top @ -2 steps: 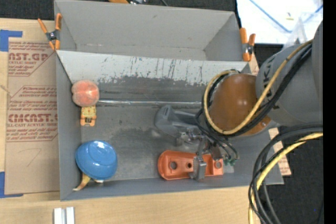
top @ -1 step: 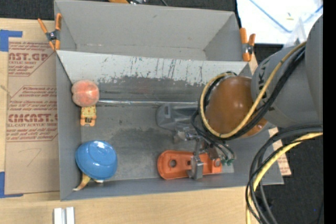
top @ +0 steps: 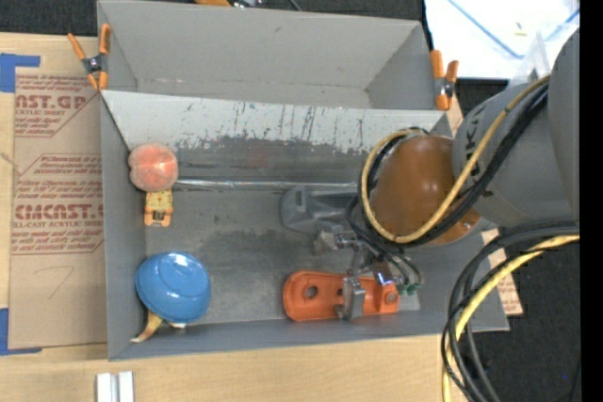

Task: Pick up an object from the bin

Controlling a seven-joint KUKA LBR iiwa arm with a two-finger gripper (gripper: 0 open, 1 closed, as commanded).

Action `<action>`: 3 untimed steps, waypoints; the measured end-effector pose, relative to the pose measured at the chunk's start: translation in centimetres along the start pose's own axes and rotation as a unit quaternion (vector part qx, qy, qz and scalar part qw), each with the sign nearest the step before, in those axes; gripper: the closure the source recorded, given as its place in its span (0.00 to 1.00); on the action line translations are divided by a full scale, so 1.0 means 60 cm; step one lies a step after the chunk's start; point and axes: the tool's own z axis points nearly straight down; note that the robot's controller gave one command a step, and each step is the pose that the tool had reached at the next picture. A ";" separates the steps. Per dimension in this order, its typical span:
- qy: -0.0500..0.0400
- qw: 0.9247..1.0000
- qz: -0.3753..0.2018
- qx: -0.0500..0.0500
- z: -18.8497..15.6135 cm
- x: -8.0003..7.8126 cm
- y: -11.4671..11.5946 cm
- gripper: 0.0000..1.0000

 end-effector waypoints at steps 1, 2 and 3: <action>-0.002 1.000 -0.014 0.001 -0.011 0.001 0.009 0.00; -0.001 1.000 -0.002 0.000 -0.003 -0.001 0.003 1.00; -0.001 1.000 -0.002 0.000 -0.003 -0.001 0.003 1.00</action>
Offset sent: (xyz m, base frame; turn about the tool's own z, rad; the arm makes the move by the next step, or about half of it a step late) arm -0.0002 0.0007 0.0008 -0.0033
